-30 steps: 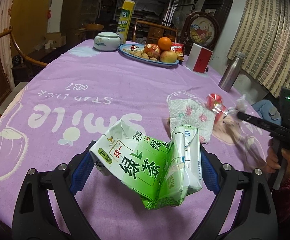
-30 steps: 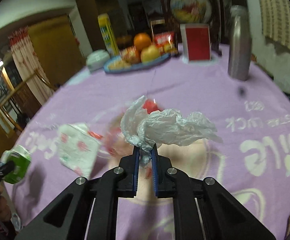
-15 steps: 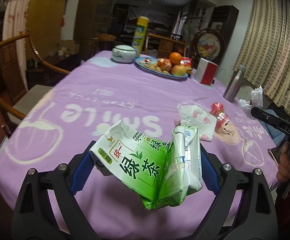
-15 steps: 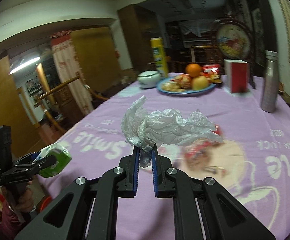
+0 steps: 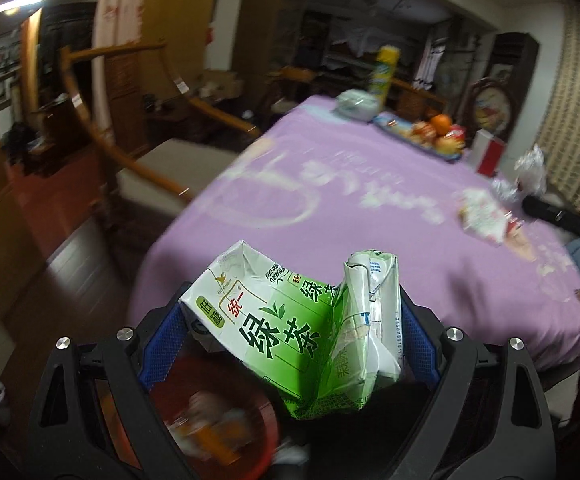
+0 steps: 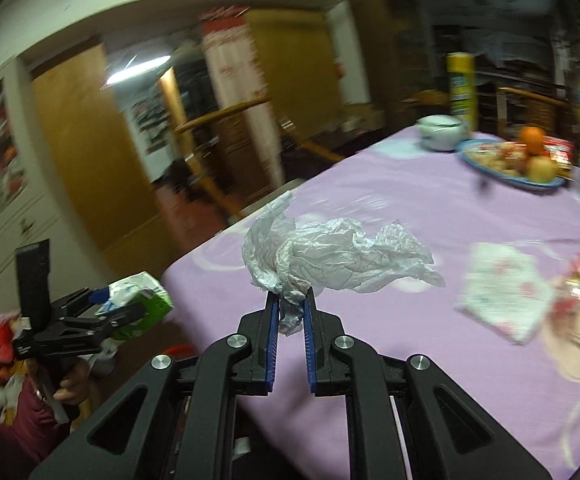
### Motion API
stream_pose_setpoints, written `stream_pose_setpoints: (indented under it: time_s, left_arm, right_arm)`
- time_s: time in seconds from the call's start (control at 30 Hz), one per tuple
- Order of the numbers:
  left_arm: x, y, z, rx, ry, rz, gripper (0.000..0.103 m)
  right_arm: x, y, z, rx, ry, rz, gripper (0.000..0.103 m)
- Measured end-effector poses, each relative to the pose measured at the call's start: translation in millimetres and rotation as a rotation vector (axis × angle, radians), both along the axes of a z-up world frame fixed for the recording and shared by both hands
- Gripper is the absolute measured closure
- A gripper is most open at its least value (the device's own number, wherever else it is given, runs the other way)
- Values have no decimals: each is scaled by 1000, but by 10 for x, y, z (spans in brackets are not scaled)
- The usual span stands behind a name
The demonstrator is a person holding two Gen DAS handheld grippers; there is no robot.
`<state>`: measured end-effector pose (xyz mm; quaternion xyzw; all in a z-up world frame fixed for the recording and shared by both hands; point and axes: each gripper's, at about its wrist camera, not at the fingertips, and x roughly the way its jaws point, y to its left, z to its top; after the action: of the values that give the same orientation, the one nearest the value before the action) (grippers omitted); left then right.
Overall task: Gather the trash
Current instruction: 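Carry carton and plastic bag to the red wastebasket and open both grippers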
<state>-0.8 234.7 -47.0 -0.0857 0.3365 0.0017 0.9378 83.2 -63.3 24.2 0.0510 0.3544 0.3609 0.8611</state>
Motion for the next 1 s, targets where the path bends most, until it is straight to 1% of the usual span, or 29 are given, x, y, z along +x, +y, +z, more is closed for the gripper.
stream_pose_setpoints:
  time_s: [0.07, 0.13, 0.27, 0.3, 0.4, 0.47, 0.53, 0.6, 0.63, 0.7, 0.73, 0.77, 0.83, 0.9, 0.97, 1.0]
  left_arm:
    - [-95, 175, -122, 22, 45, 26, 14]
    - [-183, 374, -306, 35, 100, 58, 14]
    - [-273, 627, -610, -25, 180, 78, 9]
    - [-292, 664, -685, -28, 205, 84, 9]
    - [-344, 746, -797, -17, 240, 83, 8]
    - [-386, 809, -812, -14, 240, 91, 8]
    - [-447, 897, -798, -34, 225, 107, 7]
    - [-495, 979, -812, -86, 220, 111, 7]
    - [-508, 1010, -830, -123, 225, 97, 7]
    - [-487, 1004, -896, -165, 250, 62, 7]
    - [-475, 976, -949, -153, 271, 50, 7]
    - [-465, 939, -989, -121, 283, 51, 7]
    - [-469, 908, -1003, -77, 277, 69, 7]
    - [-488, 896, -979, -70, 255, 61, 7]
    - [-476, 865, -953, -69, 232, 24, 7]
    - [-442, 828, -977, -49, 237, 10, 7]
  right_arm:
    - [-51, 276, -8, -12, 12, 63, 91]
    - [-117, 580, -27, -25, 31, 125, 91]
    - [-220, 1093, -73, -42, 81, 226, 91]
    - [-234, 1158, -90, -51, 85, 242, 91]
    - [-318, 1429, -157, -90, 107, 301, 91]
    - [-375, 1552, -197, -113, 115, 334, 91]
    - [-437, 1718, -259, -137, 126, 372, 91]
    - [-494, 1851, -300, -157, 134, 402, 91]
    - [-525, 1898, -315, -165, 137, 413, 91]
    - [-555, 1976, -350, -177, 144, 427, 91]
    - [-558, 2009, -373, -182, 146, 429, 91]
    - [-561, 2032, -386, -190, 146, 427, 91]
    - [-533, 2060, -408, -197, 150, 424, 91]
    - [-538, 2103, -414, -202, 159, 422, 91]
    - [-539, 2131, -458, -206, 167, 428, 91]
    - [-524, 2150, -481, -207, 169, 429, 91]
